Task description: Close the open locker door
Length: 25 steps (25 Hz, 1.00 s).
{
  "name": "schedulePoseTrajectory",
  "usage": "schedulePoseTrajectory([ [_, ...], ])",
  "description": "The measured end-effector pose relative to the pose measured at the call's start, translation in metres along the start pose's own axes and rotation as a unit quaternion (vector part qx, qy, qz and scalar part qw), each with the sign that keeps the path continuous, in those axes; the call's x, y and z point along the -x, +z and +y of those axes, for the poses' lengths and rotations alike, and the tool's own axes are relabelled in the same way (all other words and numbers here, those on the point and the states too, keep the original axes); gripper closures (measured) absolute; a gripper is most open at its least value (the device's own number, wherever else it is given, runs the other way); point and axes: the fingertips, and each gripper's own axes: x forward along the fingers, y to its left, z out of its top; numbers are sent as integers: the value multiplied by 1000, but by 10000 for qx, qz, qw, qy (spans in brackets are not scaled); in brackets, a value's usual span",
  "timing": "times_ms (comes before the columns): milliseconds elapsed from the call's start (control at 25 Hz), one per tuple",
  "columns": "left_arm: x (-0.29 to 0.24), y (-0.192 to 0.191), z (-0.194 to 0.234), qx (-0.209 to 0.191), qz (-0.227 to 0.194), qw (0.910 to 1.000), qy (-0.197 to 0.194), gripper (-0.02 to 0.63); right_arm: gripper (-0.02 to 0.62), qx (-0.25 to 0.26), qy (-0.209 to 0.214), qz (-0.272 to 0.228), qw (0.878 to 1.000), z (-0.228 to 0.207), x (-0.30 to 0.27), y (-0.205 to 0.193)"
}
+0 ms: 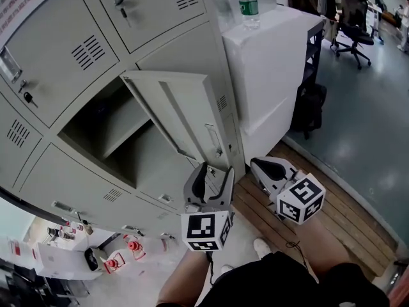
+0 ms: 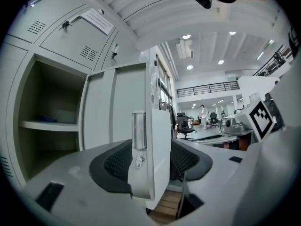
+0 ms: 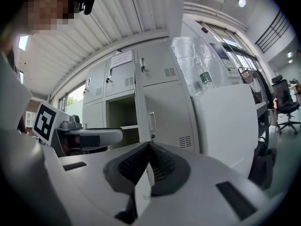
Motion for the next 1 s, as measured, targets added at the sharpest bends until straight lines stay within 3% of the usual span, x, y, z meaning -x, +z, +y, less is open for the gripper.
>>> schedulePoseTrajectory([
  [200,-25,1,12,-227,-24,9955,924,347,543,-54,175,70,9998,-20,-5,-3],
  [360,-40,4,14,-354,-56,9903,1341,337,543,-94,329,150,9993,-33,-10,-7],
  [680,-63,3,19,-412,-60,9808,1903,337,543,-142,680,257,9973,-49,-24,-15],
  [1000,-70,6,26,-568,-99,9755,2125,337,541,-186,899,220,9955,-56,-41,-13],
])
